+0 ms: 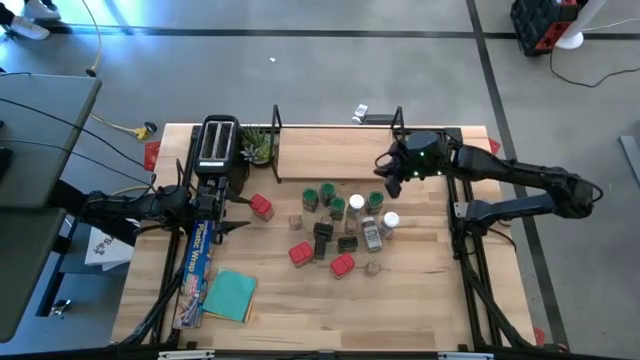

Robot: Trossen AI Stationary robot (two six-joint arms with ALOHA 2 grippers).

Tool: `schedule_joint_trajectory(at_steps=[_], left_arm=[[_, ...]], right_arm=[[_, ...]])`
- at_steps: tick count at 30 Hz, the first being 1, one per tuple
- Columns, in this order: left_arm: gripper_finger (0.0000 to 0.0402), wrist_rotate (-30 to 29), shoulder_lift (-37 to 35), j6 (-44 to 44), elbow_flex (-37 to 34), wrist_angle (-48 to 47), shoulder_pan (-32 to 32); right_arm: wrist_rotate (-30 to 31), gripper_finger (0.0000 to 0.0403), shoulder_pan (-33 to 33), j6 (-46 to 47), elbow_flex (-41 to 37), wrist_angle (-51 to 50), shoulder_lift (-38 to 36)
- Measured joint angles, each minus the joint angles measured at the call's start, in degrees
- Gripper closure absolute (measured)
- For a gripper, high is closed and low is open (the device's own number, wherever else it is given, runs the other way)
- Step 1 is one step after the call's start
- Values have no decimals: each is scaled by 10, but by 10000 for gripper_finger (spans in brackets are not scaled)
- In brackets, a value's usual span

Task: Shelf spices
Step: Put the right green seasoning bottle on the shelf

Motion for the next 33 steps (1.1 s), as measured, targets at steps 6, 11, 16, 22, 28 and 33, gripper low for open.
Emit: schedule_joint_trajectory(at_steps=[6,11,16,22,28,33], left_arm=[[133,0,0,0,0,0,0],[133,0,0,1,0,0,0],[133,0,0,0,0,0,0],[133,0,0,-21,0,0,0],[133,0,0,-29,0,0,0],[133,0,0,-29,0,0,0]], right_arm=[[-8,327,49,-26,0,-12,2],[-19,227,68,-73,36,-72,23],[27,141,71,-150,102,-192,101],[51,101,72,-216,166,-298,228],[91,99,72,-229,203,-319,304],[86,107,74,-238,211,-318,326]])
